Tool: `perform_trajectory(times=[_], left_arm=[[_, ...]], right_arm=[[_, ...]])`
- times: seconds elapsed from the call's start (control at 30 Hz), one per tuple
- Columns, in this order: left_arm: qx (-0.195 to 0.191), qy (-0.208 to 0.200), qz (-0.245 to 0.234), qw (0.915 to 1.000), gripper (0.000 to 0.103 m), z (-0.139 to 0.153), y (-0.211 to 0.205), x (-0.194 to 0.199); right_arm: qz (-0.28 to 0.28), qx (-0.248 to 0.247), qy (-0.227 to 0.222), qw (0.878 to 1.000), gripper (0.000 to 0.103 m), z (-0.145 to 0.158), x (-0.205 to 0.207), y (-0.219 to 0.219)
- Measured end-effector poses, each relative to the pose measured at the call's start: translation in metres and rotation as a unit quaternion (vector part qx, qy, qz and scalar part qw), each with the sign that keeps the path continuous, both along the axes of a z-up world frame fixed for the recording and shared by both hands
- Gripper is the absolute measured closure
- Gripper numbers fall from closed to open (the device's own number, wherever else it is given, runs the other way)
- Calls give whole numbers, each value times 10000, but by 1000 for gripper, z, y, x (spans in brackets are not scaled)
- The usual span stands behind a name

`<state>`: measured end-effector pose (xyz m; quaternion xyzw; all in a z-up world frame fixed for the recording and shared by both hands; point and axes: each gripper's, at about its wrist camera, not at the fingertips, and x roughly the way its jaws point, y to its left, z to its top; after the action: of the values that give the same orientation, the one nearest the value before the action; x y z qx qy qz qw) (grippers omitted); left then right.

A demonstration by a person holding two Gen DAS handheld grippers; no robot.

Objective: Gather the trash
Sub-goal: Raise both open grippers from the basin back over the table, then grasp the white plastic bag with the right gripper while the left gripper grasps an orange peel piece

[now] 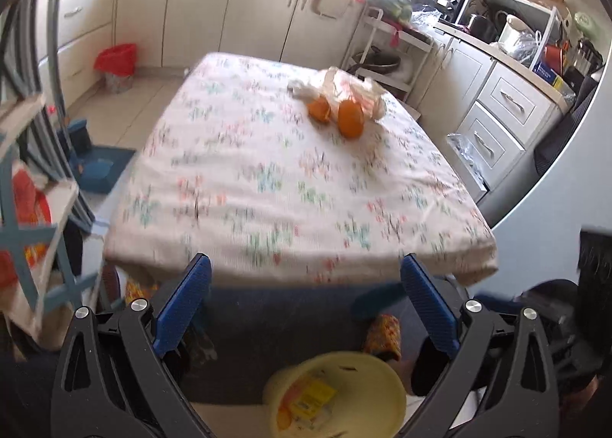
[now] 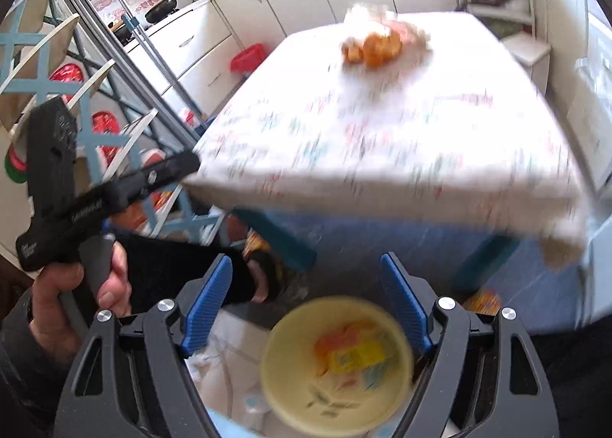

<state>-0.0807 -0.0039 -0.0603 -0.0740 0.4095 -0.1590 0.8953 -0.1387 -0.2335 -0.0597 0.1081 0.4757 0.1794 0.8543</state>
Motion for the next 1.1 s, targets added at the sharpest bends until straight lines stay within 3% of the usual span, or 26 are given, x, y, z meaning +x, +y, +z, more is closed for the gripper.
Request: perform_trajectory(times=[0.2, 0.33, 0.53, 0.8, 0.97, 1.1], left_arm=[[268, 7, -108, 9996, 8, 2, -22, 54], [146, 137, 13, 9998, 8, 0, -32, 90], [125, 79, -28, 9999, 8, 0, -52, 142], [-42, 253, -52, 9997, 8, -20, -66, 208], [-93, 325, -76, 9994, 8, -29, -78, 237], [-153, 369, -13, 9992, 8, -33, -83, 252]], right_arm=[[-192, -743, -584, 9953, 26, 25, 81, -17], [-401, -1202, -674, 9896, 26, 22, 147, -29], [-299, -1598, -986, 9818, 26, 15, 212, -26], [-521, -1145, -708, 9895, 29, -1, 268, -42], [-614, -759, -550, 9937, 47, -9, 287, -53], [-672, -552, -614, 9943, 52, -6, 295, -57]])
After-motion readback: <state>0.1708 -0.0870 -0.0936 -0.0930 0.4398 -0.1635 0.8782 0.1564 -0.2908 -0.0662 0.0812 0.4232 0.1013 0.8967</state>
